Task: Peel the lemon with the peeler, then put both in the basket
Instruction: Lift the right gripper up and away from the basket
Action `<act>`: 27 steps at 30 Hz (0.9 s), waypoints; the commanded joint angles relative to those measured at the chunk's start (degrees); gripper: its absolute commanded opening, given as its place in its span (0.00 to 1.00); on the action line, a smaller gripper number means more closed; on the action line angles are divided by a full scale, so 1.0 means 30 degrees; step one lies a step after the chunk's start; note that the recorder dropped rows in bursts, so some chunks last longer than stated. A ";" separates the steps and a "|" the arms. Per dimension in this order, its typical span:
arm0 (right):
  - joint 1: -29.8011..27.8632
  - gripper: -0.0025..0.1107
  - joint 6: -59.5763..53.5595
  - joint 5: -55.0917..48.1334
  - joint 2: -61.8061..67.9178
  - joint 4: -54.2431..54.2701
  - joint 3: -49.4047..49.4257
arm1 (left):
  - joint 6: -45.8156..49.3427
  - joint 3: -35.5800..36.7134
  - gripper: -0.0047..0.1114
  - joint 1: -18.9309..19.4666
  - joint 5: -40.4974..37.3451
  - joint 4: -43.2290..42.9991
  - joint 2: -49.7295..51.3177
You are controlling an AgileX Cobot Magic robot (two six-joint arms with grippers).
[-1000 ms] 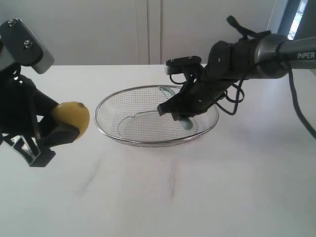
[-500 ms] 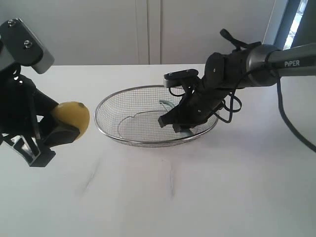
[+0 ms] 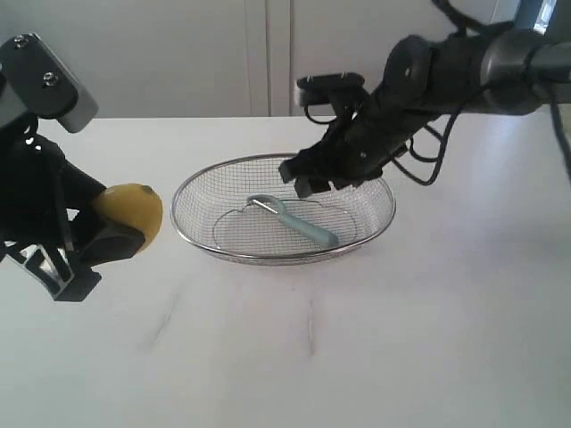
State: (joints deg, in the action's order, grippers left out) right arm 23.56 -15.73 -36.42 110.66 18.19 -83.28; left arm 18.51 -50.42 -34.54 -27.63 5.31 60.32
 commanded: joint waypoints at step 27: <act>-0.0074 0.02 -0.0532 -0.4068 -1.1482 -0.4925 0.5127 | -0.0210 -0.0125 0.04 -0.0059 0.0276 0.1055 -0.0220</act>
State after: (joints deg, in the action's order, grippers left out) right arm 23.56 -17.14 -50.23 76.41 3.12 -68.34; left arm 18.51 -50.42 -34.54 -26.90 7.57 60.32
